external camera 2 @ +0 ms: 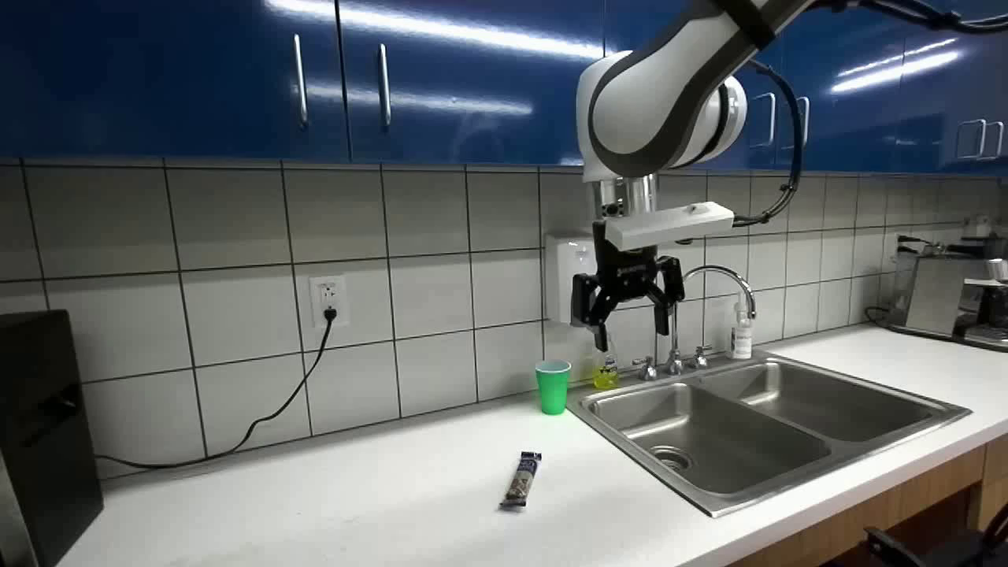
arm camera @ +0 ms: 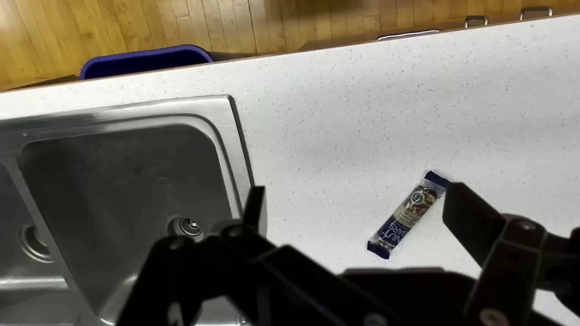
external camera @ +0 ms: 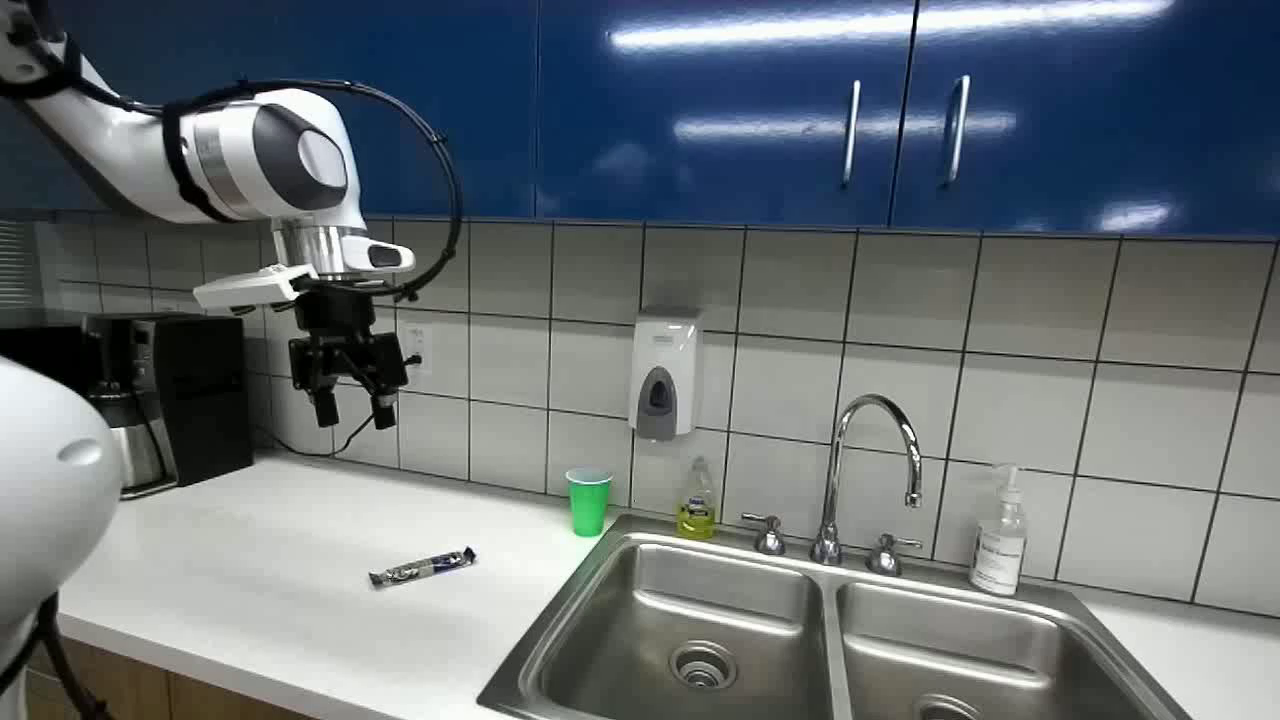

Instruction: Pick up the object from the counter and put it in the sink

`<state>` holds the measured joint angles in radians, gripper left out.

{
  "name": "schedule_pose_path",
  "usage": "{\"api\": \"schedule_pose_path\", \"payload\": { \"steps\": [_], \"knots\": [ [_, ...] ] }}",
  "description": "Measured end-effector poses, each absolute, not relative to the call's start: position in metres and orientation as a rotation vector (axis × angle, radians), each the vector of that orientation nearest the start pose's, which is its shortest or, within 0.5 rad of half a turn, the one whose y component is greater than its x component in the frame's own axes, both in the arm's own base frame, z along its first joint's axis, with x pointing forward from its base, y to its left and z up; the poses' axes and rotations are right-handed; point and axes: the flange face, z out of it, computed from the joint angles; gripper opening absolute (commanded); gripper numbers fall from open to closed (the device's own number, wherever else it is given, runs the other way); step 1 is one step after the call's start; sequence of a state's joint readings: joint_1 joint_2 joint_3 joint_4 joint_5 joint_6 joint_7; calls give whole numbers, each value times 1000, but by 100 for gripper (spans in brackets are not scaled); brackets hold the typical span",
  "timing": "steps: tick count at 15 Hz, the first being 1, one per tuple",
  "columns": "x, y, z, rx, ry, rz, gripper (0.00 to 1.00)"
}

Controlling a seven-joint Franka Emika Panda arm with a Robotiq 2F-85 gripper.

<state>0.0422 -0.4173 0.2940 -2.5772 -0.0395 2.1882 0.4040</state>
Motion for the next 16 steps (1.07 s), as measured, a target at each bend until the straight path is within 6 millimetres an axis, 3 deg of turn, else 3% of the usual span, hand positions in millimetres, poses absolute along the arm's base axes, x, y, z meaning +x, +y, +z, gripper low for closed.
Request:
{"api": "schedule_pose_path", "payload": {
  "steps": [9,16],
  "knots": [
    [388,124,392,-3260,186,-87,100],
    [416,118,342,-3230,388,-134,100]
  ]
}}
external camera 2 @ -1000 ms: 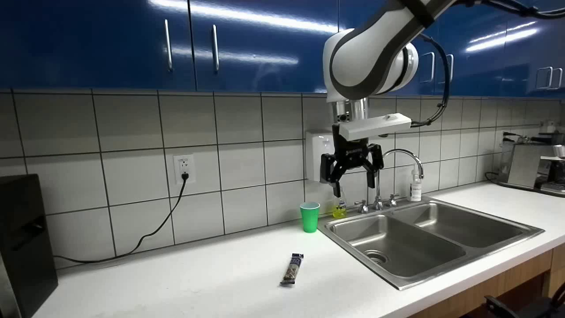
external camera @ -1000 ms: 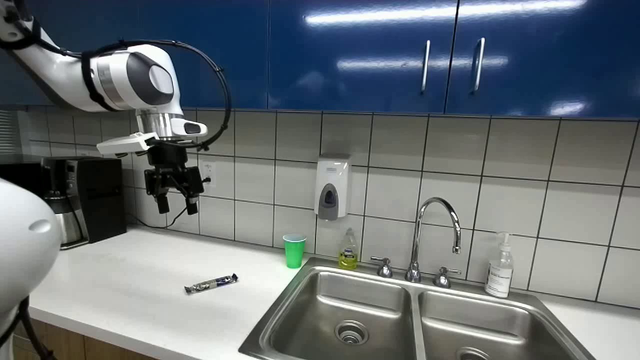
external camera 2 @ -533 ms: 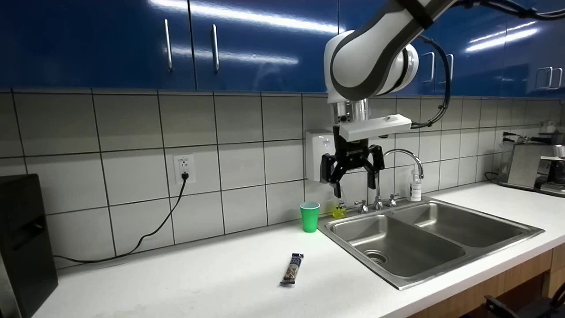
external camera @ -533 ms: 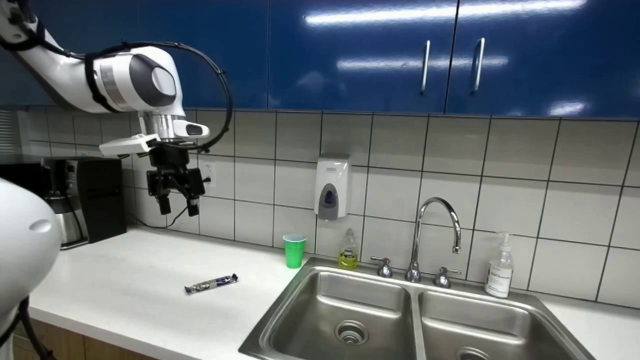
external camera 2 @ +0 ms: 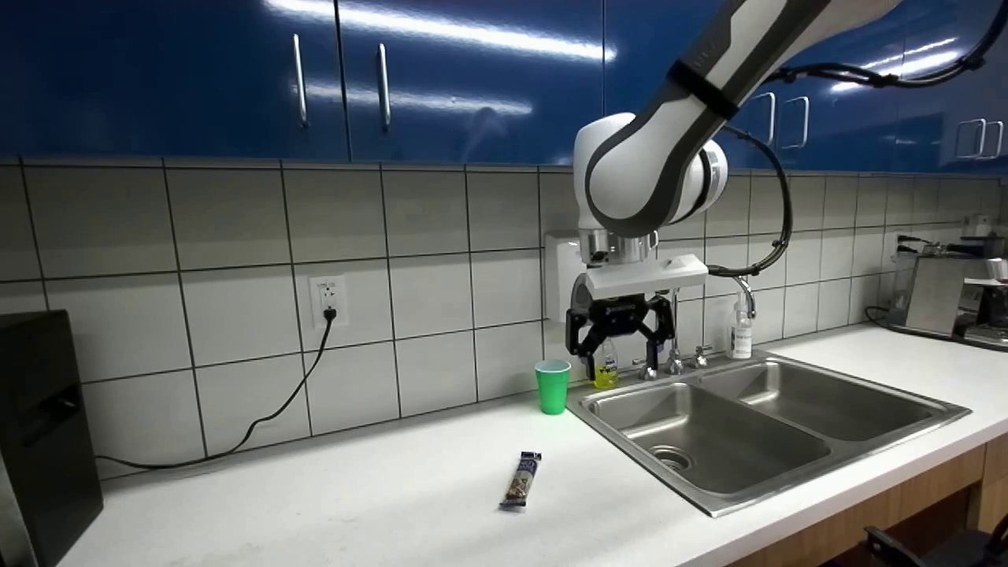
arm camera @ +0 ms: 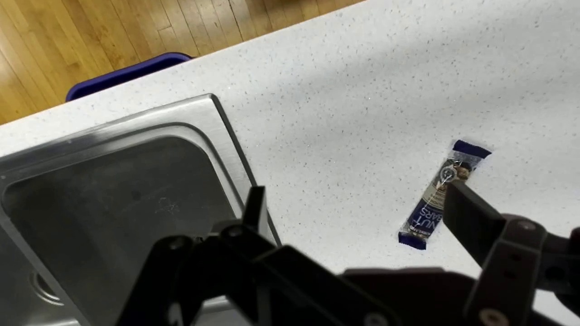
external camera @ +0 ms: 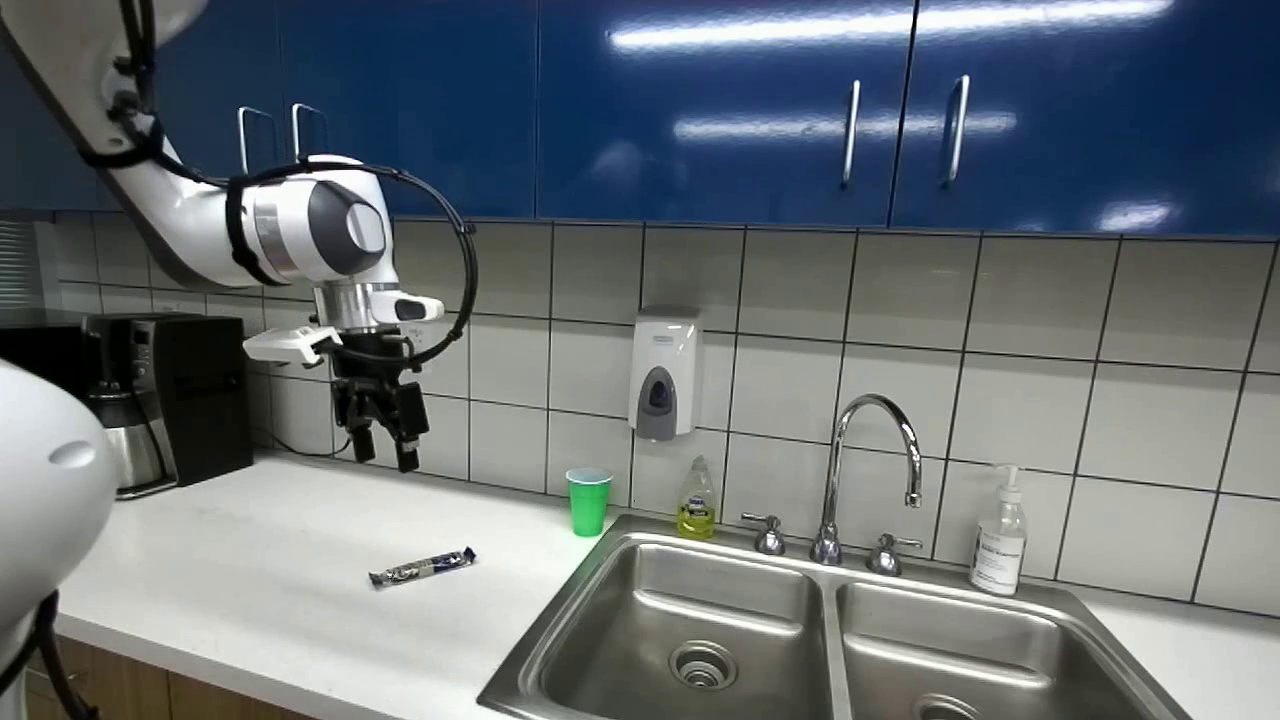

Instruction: Pick up the object from the counter and put it in the sink

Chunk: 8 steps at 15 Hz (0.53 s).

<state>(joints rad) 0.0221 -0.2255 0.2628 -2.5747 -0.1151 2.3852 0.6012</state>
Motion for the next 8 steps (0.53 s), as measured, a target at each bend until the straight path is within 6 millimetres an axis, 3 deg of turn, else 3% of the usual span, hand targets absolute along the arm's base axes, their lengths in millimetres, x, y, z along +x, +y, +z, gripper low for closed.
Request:
{"api": "schedule_pose_path", "payload": {
  "steps": [8],
  "knots": [
    [476,136,272,-3291,365,-176,100]
  ]
}}
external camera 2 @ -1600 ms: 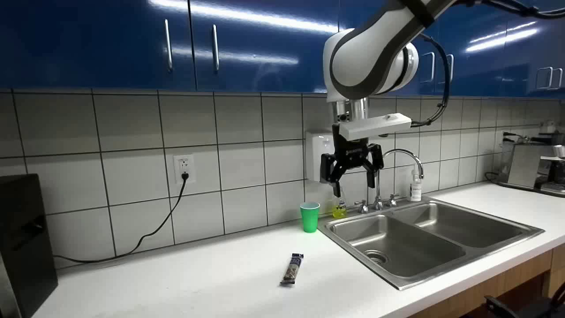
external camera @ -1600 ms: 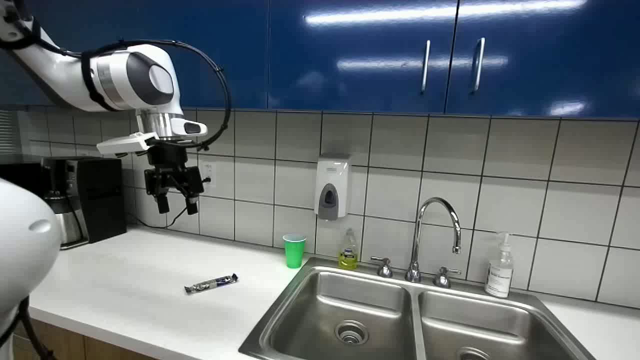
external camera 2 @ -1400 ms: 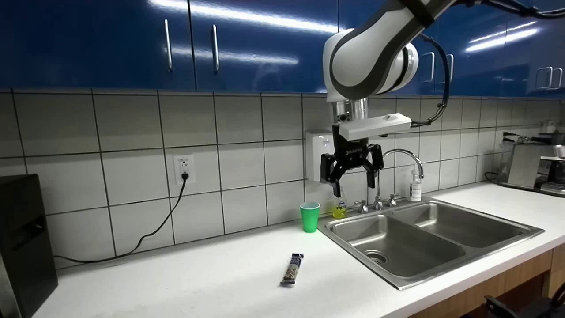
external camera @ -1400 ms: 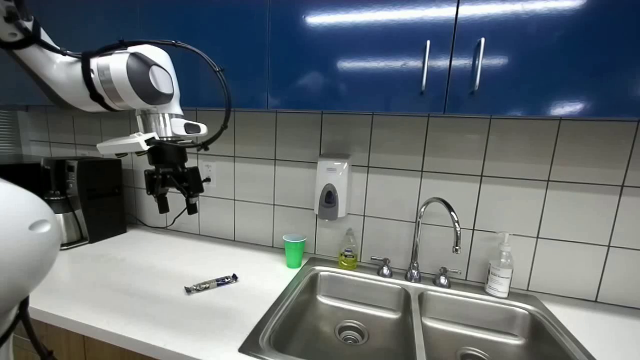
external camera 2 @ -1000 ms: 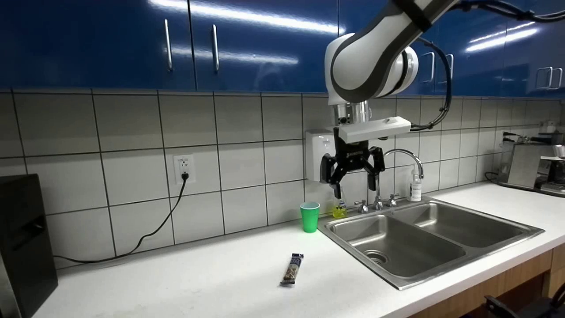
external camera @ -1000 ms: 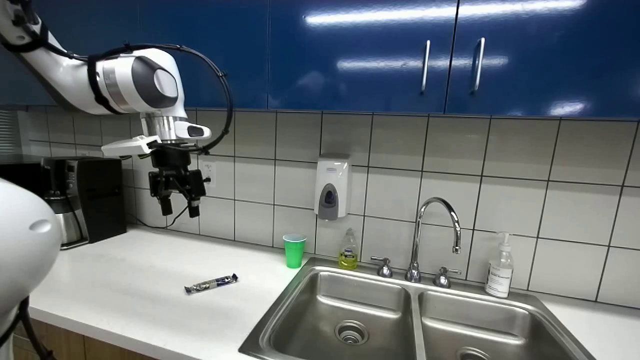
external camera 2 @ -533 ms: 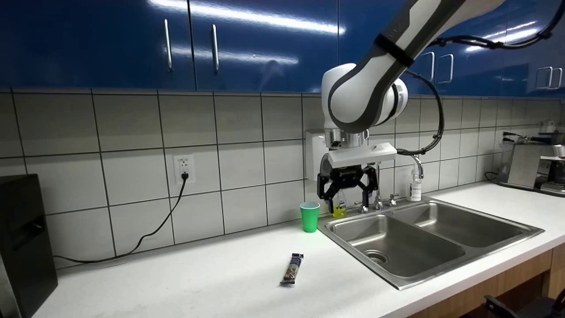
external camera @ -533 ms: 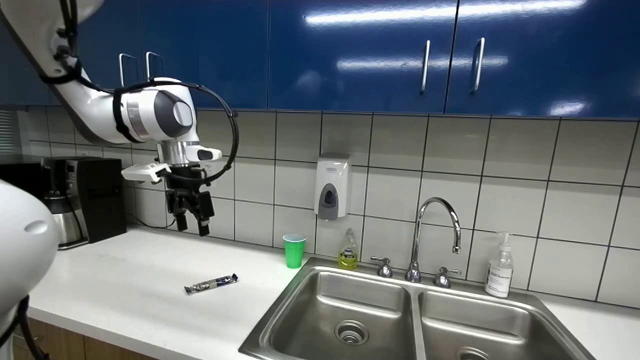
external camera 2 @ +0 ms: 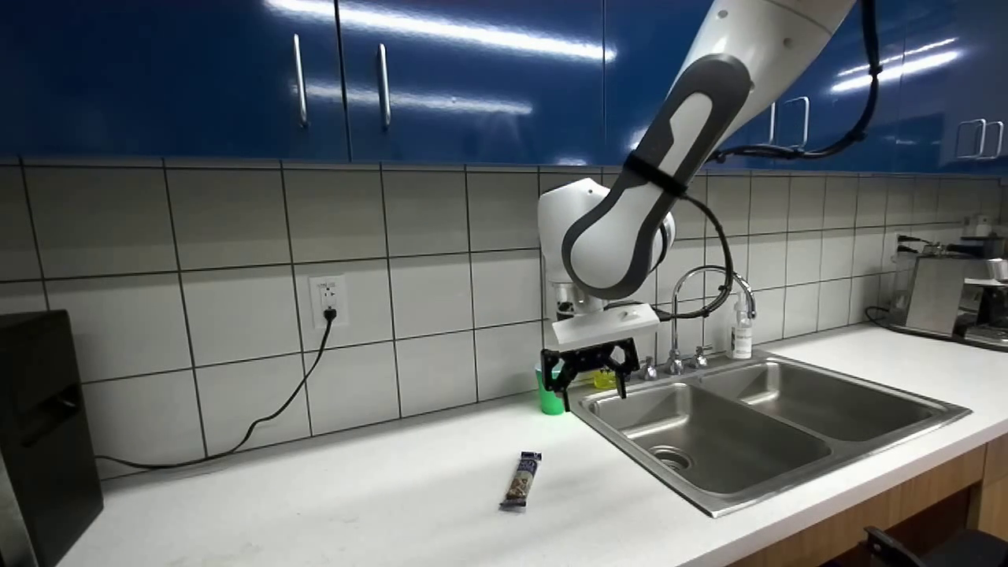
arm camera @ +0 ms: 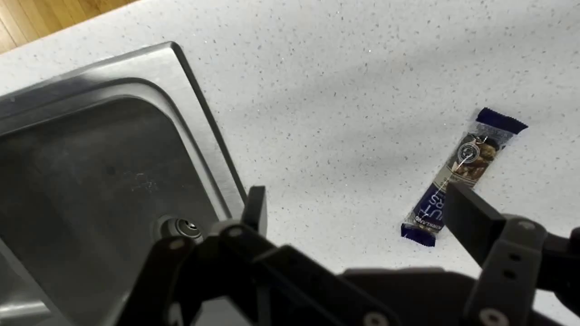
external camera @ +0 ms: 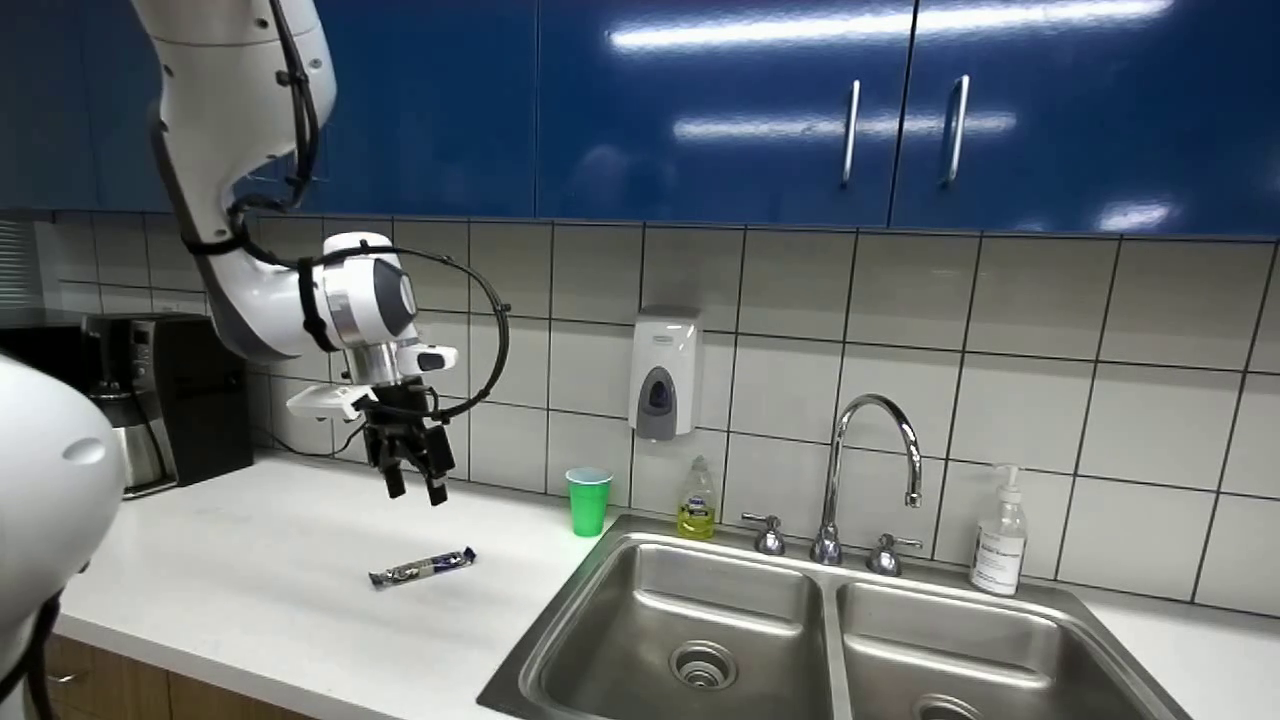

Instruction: Pick up the object from the counter and put it in the sink

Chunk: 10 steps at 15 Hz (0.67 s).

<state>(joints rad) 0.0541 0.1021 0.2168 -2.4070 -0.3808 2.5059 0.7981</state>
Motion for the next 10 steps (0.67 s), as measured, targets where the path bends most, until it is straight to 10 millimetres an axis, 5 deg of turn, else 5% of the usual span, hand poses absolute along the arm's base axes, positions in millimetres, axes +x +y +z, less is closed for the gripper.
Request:
{"api": "schedule_pose_path", "payload": {
  "steps": [10],
  "knots": [
    [540,163,179,-3322,326,-87,100]
  ]
}}
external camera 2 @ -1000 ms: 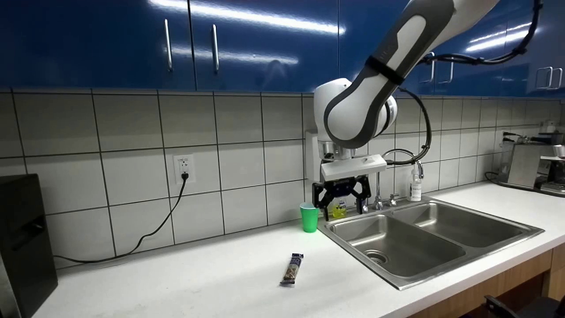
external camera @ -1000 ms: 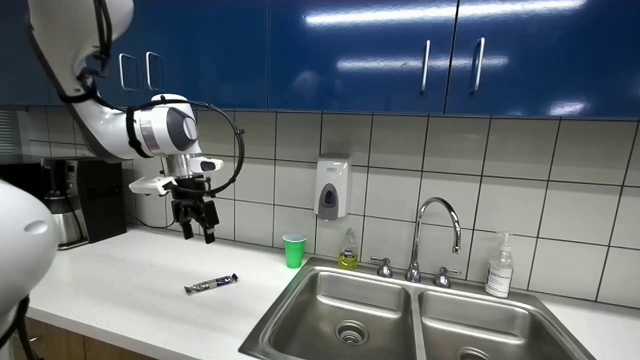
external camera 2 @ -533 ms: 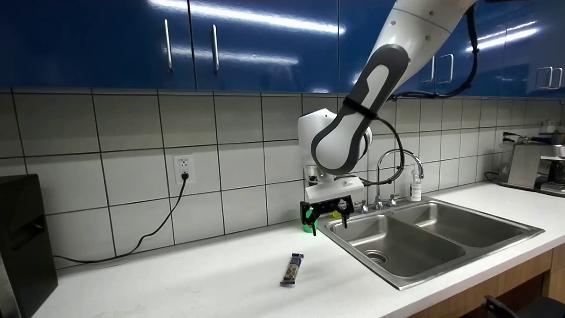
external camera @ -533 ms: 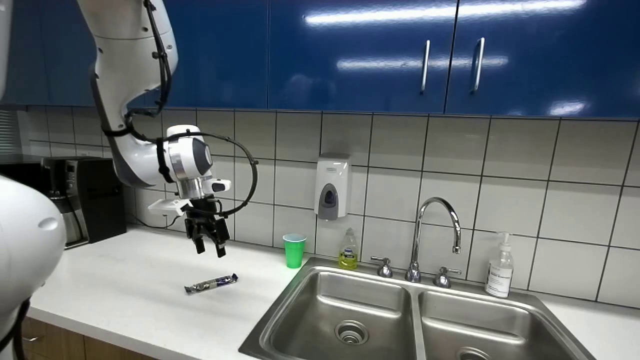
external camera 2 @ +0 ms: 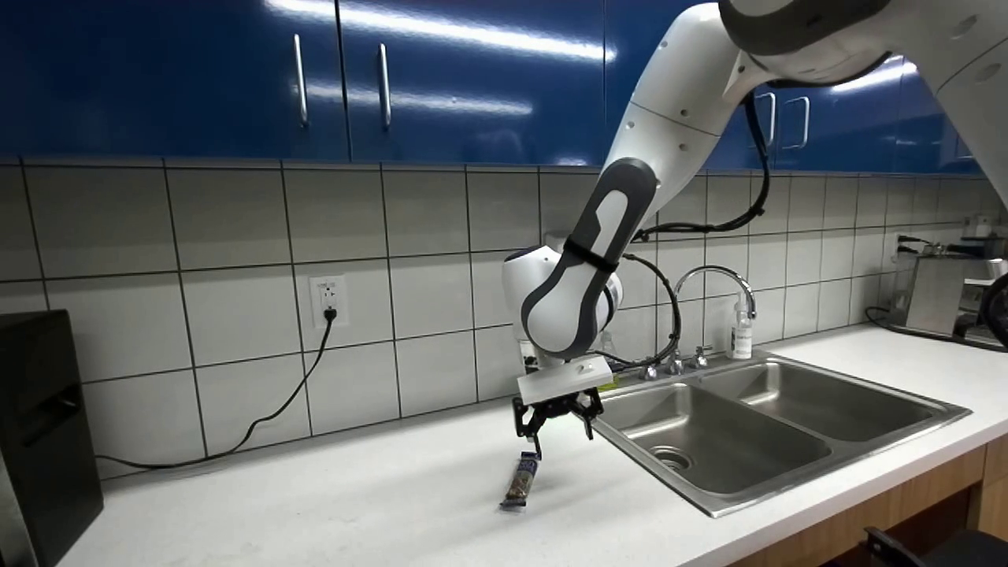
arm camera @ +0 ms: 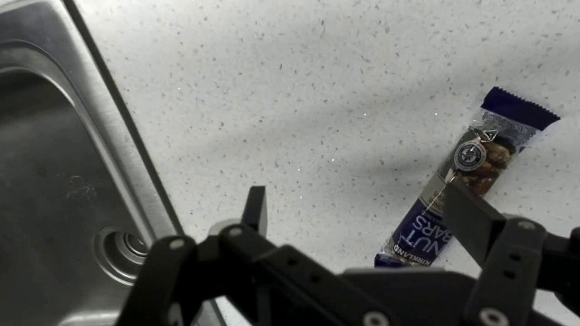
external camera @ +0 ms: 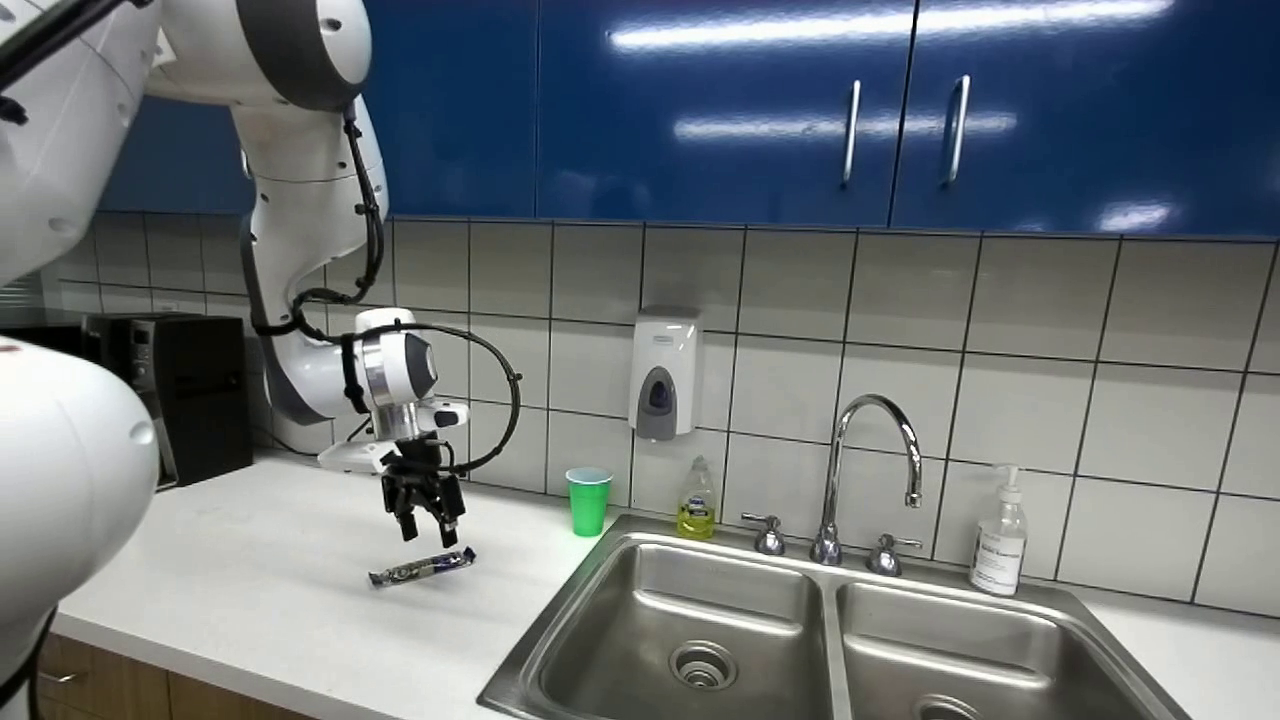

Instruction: Pick up the object from the counter and put it in the sink

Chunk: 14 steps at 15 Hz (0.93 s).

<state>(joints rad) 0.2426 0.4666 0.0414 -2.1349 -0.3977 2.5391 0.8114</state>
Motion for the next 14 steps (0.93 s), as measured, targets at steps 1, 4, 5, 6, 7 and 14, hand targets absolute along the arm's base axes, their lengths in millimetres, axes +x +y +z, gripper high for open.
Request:
{"api": "schedule_pose_path", "payload": {
  "steps": [1,4,5,6,7,14],
  "knots": [
    [546,166,173,-3325,323,-87,100],
    [558,174,161,-3334,309,-100,100],
    [560,176,160,-3335,306,-105,100],
    [561,177,159,-3335,305,-108,100],
    [562,177,160,-3334,306,-111,100],
    [561,179,159,-3322,353,-99,100]
  ]
}}
